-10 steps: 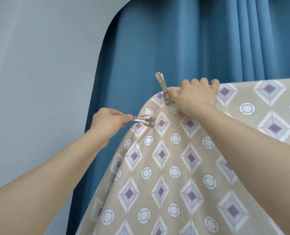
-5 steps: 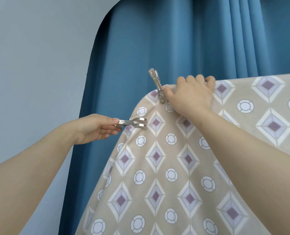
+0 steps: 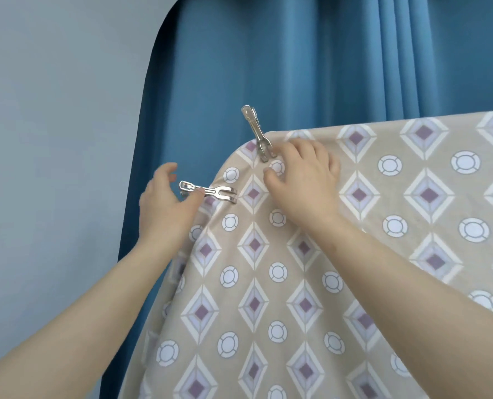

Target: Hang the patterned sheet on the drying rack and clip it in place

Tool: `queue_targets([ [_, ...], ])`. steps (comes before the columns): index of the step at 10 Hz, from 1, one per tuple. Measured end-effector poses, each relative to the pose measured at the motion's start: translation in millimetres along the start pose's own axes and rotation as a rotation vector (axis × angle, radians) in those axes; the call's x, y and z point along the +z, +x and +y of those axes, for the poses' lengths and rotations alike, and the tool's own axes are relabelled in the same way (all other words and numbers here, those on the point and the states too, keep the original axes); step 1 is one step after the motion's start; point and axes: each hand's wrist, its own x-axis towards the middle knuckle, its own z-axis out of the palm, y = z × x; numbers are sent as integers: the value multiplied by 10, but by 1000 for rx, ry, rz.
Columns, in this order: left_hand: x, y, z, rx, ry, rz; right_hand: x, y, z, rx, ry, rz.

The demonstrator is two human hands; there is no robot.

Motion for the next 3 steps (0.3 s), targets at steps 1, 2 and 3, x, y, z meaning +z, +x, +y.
queue_targets([
  [1, 18, -152, 170, 241, 183, 68, -64, -146, 25, 44, 33, -55],
  [2, 20, -269, 352, 386, 245, 47, -150, -251, 48, 88, 53, -88],
  [3, 71, -378, 445, 465, 217, -51, -223, -350, 85, 120, 47, -94],
])
